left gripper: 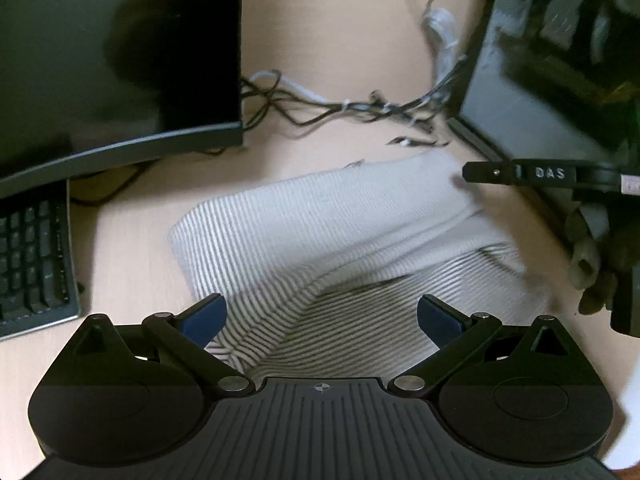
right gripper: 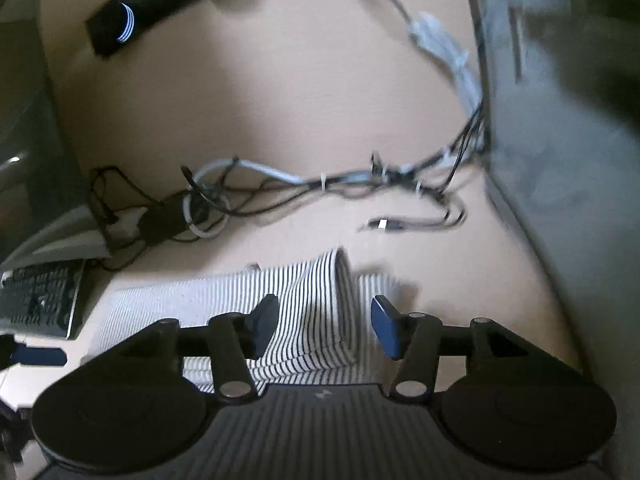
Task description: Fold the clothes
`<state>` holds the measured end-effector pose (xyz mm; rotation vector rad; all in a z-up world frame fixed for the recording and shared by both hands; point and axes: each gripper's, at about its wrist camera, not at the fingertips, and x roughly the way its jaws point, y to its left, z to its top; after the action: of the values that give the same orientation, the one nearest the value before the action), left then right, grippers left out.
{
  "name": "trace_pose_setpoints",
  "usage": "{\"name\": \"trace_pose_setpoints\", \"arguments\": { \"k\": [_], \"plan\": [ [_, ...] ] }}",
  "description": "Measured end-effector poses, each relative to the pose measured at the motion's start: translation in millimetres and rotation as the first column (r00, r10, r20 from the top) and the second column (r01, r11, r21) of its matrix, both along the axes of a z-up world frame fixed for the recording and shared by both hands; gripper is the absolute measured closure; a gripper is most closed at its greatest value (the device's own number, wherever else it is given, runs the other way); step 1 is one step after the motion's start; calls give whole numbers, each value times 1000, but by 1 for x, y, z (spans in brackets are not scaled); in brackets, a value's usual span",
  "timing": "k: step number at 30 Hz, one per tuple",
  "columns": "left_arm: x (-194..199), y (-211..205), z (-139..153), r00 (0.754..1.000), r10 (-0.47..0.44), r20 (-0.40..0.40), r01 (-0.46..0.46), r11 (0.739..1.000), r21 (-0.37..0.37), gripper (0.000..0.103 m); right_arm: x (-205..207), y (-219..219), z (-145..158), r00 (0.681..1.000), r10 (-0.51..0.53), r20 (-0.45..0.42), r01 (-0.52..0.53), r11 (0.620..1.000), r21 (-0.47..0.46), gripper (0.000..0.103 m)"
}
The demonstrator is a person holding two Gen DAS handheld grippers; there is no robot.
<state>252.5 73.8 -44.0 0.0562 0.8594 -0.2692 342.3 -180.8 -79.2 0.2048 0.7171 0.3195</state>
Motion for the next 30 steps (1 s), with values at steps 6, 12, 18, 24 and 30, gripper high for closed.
{"name": "trace_pose_setpoints", "arguments": {
  "k": [6, 12, 18, 24, 30],
  "plan": [
    [5, 17, -8, 999, 19, -38, -20, 1000, -11, 0, -28, -12, 15, 994, -4, 110, 0, 999, 38, 96],
    [9, 32, -7, 998, 54, -29, -55, 998, -33, 0, -34, -28, -8, 997, -67, 37, 71, 990, -120, 101],
    [1, 41, 13, 1000, 4, 21, -2, 994, -113, 0, -45, -27, -5, 993, -108, 56, 114, 985, -127, 98],
    [8, 20, 11, 997, -57, 49, 65, 980, -186, 0, -50, -3, 25, 980, -29, 196, 30, 1000, -2, 47],
    [22, 12, -29, 998, 50, 27, -42, 972, -229, 0, -39, 12, -37, 995, 9, 100, -19, 996, 90, 45]
  ]
}}
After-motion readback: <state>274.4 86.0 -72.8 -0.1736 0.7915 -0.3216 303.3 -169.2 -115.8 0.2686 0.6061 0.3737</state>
